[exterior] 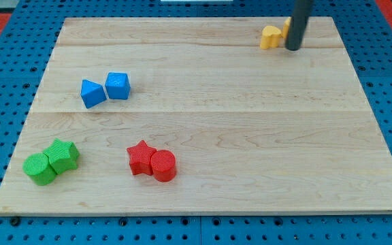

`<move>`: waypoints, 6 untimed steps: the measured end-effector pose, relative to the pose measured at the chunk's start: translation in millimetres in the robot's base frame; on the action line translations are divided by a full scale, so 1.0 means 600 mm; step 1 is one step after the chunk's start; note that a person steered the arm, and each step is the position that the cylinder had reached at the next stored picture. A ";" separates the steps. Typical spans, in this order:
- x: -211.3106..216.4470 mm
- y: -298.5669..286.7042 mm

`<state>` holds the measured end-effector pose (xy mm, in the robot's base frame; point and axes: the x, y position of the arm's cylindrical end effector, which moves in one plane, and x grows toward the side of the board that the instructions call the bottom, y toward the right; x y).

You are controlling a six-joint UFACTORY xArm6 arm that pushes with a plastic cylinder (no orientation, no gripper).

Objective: Push the yellow hexagon along with yellow heart left and down

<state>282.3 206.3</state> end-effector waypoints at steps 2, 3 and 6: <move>-0.109 0.124; -0.134 0.091; -0.035 -0.097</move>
